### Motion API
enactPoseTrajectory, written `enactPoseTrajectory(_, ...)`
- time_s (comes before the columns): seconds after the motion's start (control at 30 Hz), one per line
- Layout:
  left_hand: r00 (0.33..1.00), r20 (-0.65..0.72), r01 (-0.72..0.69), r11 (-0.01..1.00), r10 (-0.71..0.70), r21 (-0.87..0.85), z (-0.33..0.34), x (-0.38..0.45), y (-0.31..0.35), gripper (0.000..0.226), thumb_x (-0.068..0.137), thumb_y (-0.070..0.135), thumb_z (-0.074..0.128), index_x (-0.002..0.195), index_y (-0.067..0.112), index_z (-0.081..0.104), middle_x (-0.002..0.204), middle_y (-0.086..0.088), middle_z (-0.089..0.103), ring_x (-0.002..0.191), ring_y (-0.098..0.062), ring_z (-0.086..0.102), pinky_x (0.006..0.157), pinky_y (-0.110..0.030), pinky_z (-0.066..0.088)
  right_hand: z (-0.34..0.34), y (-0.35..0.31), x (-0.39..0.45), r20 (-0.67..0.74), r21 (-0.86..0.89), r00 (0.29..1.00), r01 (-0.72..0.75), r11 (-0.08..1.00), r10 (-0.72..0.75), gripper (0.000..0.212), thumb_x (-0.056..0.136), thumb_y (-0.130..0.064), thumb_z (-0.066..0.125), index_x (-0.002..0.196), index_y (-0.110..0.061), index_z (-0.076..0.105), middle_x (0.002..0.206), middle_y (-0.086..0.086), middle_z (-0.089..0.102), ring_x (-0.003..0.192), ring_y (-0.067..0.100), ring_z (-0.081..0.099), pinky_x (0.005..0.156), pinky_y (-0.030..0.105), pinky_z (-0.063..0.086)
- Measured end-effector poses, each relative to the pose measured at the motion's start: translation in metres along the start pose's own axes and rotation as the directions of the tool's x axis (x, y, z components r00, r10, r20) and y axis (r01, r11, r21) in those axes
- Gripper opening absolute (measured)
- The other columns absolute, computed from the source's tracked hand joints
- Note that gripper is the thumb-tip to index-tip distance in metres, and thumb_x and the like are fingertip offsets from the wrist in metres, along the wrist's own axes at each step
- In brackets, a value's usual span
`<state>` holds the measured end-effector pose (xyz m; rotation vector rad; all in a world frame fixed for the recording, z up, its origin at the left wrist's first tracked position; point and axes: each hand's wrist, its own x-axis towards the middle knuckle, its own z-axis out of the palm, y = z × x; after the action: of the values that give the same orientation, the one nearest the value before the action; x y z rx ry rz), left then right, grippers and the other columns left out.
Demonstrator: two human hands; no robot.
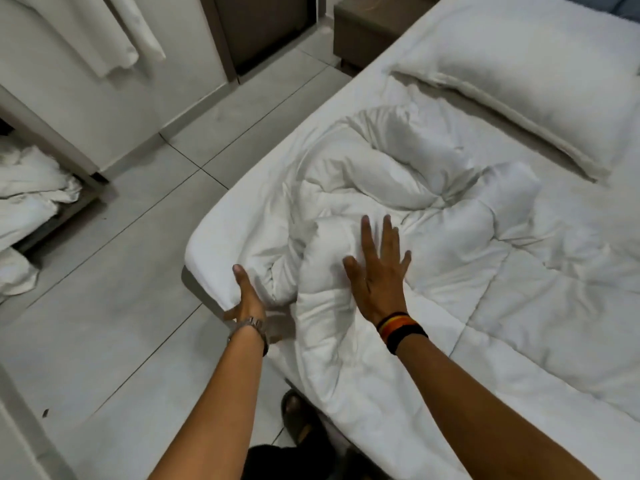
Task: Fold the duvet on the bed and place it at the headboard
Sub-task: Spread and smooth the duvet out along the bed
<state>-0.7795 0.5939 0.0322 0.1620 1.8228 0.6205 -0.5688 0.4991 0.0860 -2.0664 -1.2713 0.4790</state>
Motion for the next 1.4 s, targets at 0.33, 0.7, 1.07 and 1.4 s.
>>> enactPoseTrajectory(0.33, 0.967, 0.121, -0.244, 0.947, 0.223, 0.209, 0.088, 0.08, 0.116, 0.124, 0.048, 0.053, 0.099, 0.147, 0.019, 0.032, 0.139, -0.015, 0.056, 0.121, -0.036, 0.06, 0.104, -0.046, 0.049, 0.108, -0.007, 0.079, 0.152, -0.257, 0.966, -0.166, 0.952, 0.21, 0.102, 0.072, -0.101, 0.033, 0.157, -0.061, -0.007, 0.173, -0.004, -0.019, 0.159, 0.032, -0.017, 0.118, 0.075, 0.009)
enactPoseTrajectory(0.7, 0.505, 0.096, -0.862, 0.507, 0.858, -0.006, -0.005, 0.149, 0.376, 0.095, 0.054, 0.03, 0.103, 0.135, 0.009, 0.057, 0.129, -0.001, 0.068, 0.114, -0.014, 0.067, 0.1, -0.029, 0.055, 0.212, -0.098, 0.132, 0.355, -0.36, 0.913, -0.065, 0.931, 0.201, 0.134, 0.055, -0.106, 0.044, 0.155, -0.052, -0.027, 0.165, -0.002, -0.041, 0.155, 0.029, -0.031, 0.117, 0.075, -0.009)
enactPoseTrajectory(1.07, 0.808, 0.434, -0.581, 0.419, 0.397, 0.698, 0.006, 0.229, 0.368, 0.153, 0.05, 0.09, 0.072, 0.162, 0.027, -0.011, 0.166, -0.018, 0.022, 0.149, -0.041, 0.029, 0.117, -0.056, 0.032, 0.226, -0.129, 0.186, 0.15, -0.256, 0.9, -0.366, 0.895, 0.41, 0.107, 0.067, -0.106, 0.014, 0.159, -0.056, -0.008, 0.169, -0.005, -0.031, 0.155, 0.018, -0.031, 0.119, 0.066, -0.018)
enactPoseTrajectory(1.4, 0.586, 0.807, -0.741, 0.36, -0.066, 0.567, 0.25, 0.25, 0.427, 0.132, 0.074, 0.075, 0.072, 0.161, 0.035, -0.019, 0.168, -0.007, 0.025, 0.15, -0.032, 0.036, 0.117, -0.041, 0.031, 0.277, -0.123, 0.342, -0.179, -0.052, 0.749, -0.655, 0.754, 0.638, 0.085, 0.087, -0.09, 0.025, 0.157, -0.059, -0.011, 0.172, -0.005, -0.023, 0.158, 0.02, -0.023, 0.122, 0.067, -0.006)
